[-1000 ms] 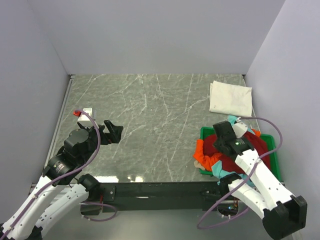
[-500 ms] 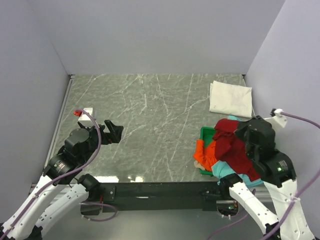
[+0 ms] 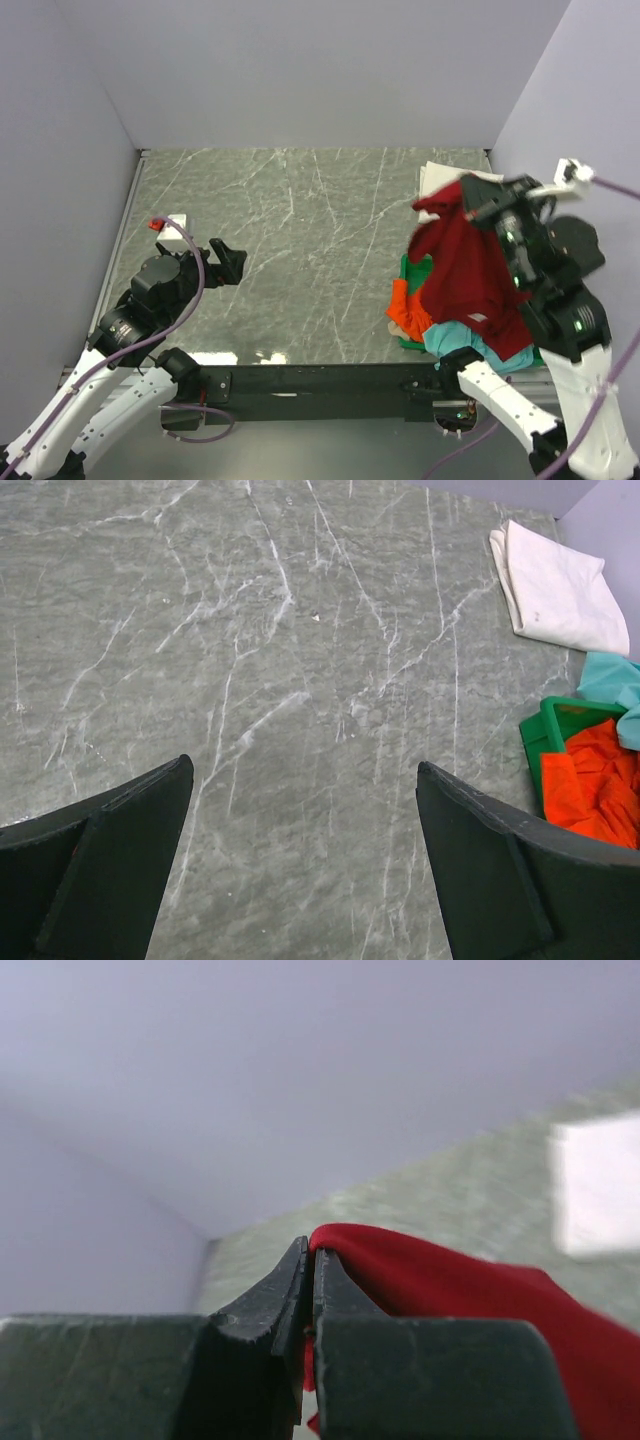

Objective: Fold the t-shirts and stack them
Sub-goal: Grab the tshirt from the pile, then move the tshirt to the center of the board

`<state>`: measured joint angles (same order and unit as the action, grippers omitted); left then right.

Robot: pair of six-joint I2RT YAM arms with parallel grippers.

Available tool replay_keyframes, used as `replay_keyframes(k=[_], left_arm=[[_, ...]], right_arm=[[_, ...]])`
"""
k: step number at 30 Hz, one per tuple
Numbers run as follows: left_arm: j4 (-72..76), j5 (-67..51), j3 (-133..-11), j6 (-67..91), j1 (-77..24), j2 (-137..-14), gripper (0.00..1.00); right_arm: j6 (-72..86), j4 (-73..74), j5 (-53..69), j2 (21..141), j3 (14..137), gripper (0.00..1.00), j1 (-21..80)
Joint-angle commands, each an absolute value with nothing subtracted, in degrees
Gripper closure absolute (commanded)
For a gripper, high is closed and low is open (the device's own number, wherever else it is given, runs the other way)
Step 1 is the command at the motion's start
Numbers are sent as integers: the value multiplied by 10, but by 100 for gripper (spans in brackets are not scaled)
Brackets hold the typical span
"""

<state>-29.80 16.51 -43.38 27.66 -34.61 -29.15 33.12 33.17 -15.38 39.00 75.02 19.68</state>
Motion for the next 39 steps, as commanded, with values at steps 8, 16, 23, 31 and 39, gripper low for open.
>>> replay_keyframes(k=[8,16,23,31,39], left_arm=[[-266,131,-426,256,-337,-287,1],[-272,138,-430,256,-334,-304,1],[-272,141,-430,256,-330,-310,1],[-280,165,-431,257,-326,-326,3],[-285,152,-447,294,-326,-368,7]], right_arm=[[265,177,-103,615,900,100,439],[229,174,-25,762,1119,100,485],[205,193,-36,843,1220,100,489],[240,176,-123,846,1056,100,411],[320,251,-217,817,831,13,349]])
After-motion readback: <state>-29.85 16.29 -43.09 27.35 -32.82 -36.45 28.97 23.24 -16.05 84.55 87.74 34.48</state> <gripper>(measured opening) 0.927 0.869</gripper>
